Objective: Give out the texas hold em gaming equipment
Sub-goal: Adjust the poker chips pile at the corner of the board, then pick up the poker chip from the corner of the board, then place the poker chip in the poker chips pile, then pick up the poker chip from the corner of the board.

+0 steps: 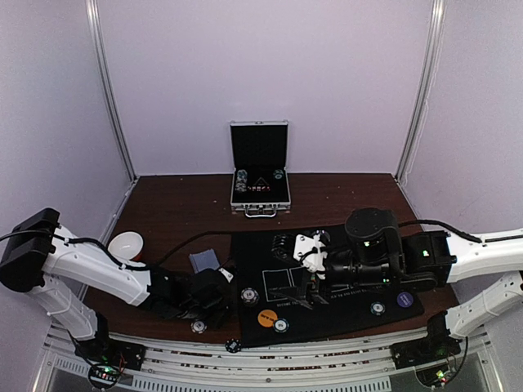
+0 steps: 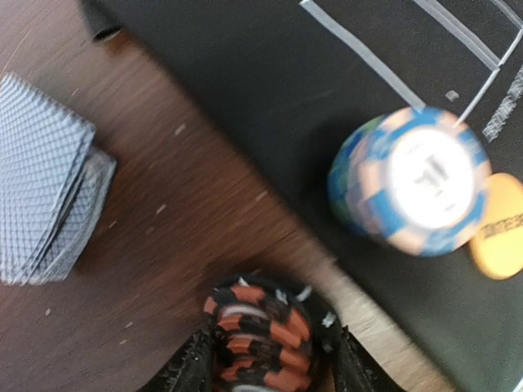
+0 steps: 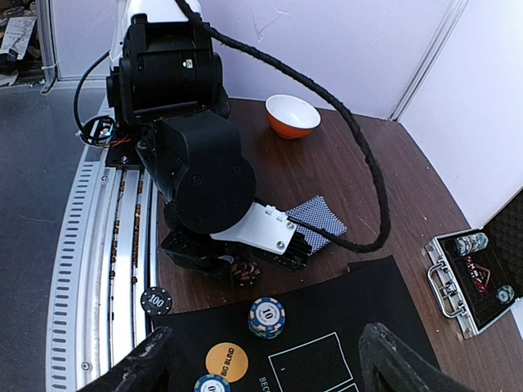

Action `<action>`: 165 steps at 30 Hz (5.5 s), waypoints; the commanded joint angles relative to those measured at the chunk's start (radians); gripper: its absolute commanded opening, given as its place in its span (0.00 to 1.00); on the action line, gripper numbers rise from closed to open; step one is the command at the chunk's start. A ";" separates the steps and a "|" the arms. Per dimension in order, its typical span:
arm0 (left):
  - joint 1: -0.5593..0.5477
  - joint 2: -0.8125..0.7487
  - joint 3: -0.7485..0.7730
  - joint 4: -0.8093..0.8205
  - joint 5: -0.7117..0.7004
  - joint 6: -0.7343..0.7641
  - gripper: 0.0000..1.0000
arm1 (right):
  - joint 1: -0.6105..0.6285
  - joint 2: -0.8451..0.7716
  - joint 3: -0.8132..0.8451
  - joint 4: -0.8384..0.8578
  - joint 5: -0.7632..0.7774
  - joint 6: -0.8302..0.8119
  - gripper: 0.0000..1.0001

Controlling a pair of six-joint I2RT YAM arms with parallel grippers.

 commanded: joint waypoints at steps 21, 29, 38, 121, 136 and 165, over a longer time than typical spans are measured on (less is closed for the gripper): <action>0.119 -0.241 0.015 -0.278 0.113 0.102 0.86 | 0.001 0.012 0.040 -0.040 -0.013 0.017 0.78; 0.124 -0.273 0.029 -0.539 0.095 -0.071 0.72 | 0.001 0.012 0.035 -0.043 -0.025 0.016 0.79; 0.127 -0.210 0.031 -0.556 0.135 -0.061 0.81 | 0.001 0.009 0.032 -0.050 -0.033 0.014 0.79; -0.015 0.101 0.160 -0.326 0.277 0.232 0.56 | 0.001 -0.008 0.010 -0.087 -0.031 0.059 0.79; -0.015 0.061 0.182 -0.387 0.242 0.206 0.39 | 0.001 -0.014 0.012 -0.089 -0.018 0.055 0.79; 0.235 -0.149 0.095 -0.553 0.200 0.050 0.37 | 0.001 -0.018 0.005 -0.096 -0.015 0.051 0.80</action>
